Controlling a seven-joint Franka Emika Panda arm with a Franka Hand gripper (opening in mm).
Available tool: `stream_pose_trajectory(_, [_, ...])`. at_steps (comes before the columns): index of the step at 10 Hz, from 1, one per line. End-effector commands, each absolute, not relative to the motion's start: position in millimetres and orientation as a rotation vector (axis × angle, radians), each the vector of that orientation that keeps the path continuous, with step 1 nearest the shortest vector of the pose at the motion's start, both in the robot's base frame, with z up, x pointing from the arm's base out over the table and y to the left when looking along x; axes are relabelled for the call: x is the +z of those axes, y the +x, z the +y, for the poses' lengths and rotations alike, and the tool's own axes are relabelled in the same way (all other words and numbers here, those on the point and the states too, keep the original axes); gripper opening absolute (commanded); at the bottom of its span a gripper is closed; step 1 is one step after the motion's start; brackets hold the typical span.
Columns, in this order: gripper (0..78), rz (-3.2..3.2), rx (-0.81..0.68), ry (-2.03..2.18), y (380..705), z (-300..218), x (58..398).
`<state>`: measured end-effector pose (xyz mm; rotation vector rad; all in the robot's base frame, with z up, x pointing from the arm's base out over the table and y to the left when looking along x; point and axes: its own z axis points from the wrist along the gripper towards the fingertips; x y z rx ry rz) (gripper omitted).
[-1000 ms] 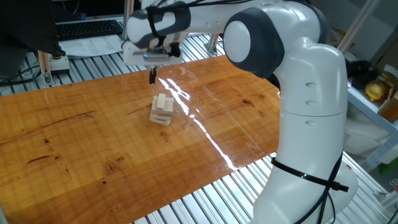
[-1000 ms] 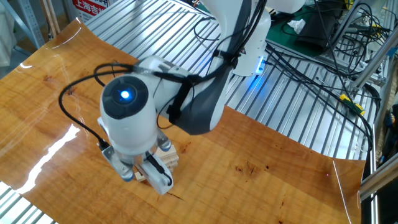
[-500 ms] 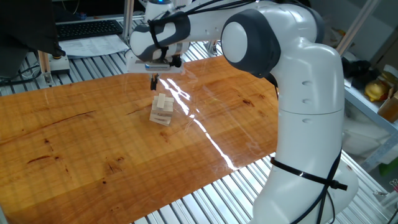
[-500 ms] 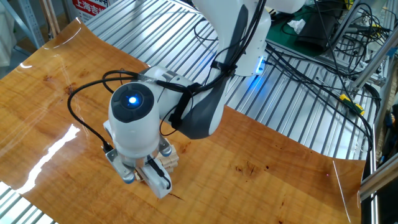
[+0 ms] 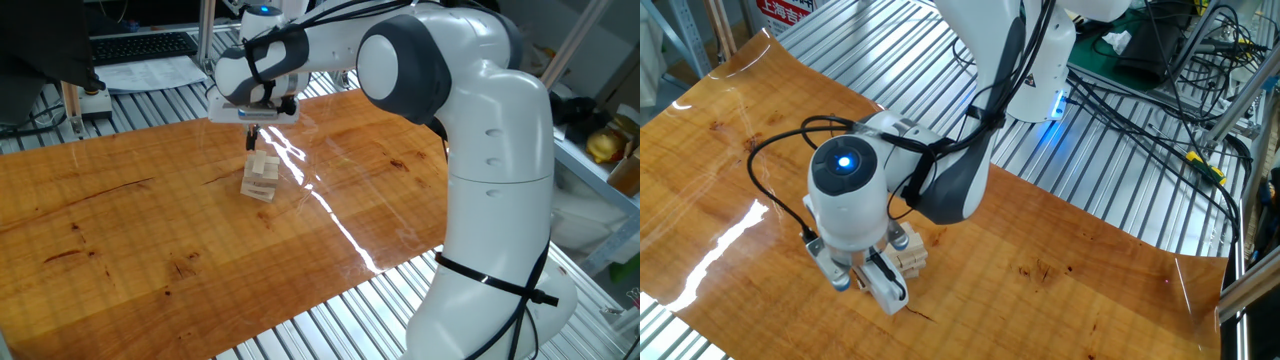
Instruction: Play Jenga
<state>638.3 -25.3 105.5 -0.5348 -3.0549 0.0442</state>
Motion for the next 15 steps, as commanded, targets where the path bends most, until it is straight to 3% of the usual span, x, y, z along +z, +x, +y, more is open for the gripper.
stream_pose_trajectory(1, [0.0,-3.063,0.033,-0.571,634.7,-24.5,99.5])
stream_pose_trajectory(6, [0.0,-3.077,0.028,-0.611,636.4,-23.6,95.0])
stream_pose_trajectory(7, [77.5,-3.077,0.028,-0.611,636.4,-23.6,95.0])
stream_pose_trajectory(15, [77.5,-3.077,0.028,-0.611,636.4,-23.6,95.0])
